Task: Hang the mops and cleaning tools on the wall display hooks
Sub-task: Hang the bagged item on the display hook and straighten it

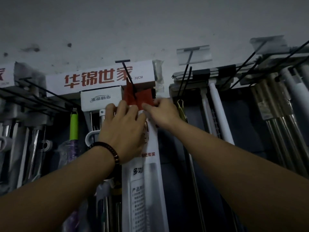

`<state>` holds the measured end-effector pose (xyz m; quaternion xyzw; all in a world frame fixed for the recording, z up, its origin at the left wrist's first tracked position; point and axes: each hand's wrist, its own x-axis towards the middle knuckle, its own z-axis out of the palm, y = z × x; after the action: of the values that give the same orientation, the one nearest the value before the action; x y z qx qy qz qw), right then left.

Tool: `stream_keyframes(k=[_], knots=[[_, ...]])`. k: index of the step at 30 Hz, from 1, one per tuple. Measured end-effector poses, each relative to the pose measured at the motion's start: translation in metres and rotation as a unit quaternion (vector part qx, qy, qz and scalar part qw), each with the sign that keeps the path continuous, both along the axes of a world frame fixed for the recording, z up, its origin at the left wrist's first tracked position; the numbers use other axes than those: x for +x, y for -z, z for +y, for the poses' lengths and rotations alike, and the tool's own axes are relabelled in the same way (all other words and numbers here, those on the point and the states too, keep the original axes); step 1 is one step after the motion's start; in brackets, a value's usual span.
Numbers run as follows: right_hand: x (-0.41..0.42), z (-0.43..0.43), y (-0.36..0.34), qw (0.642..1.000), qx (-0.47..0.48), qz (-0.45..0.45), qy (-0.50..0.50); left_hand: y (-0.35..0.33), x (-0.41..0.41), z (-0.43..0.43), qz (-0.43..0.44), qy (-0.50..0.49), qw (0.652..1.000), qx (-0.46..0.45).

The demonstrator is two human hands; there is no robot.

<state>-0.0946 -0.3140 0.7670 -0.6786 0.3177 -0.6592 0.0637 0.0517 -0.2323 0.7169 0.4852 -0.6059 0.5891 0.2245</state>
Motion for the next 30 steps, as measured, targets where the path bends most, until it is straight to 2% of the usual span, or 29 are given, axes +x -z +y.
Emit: stream_keyframes(k=[7,10,14,20,24,30], knots=[[0.012,-0.025,-0.02,0.999,-0.001,-0.051,0.003,-0.001,-0.018,-0.007,-0.084,-0.089,0.992,-0.004],[0.012,-0.042,-0.021,0.997,0.015,-0.062,-0.033,-0.002,-0.027,-0.008,-0.124,-0.188,0.974,0.027],[0.015,-0.055,-0.023,0.995,0.008,-0.088,-0.047,-0.004,-0.038,-0.007,-0.143,-0.254,0.955,0.058],[0.025,-0.069,-0.027,0.995,0.013,-0.091,0.037,-0.006,-0.045,-0.012,-0.103,-0.249,0.959,0.094],[0.027,-0.086,-0.027,0.993,0.024,-0.1,0.05,-0.008,-0.039,-0.023,-0.075,-0.234,0.964,0.103],[0.023,-0.108,-0.025,0.993,0.046,-0.075,0.076,-0.006,-0.045,-0.035,-0.1,-0.251,0.956,0.113]])
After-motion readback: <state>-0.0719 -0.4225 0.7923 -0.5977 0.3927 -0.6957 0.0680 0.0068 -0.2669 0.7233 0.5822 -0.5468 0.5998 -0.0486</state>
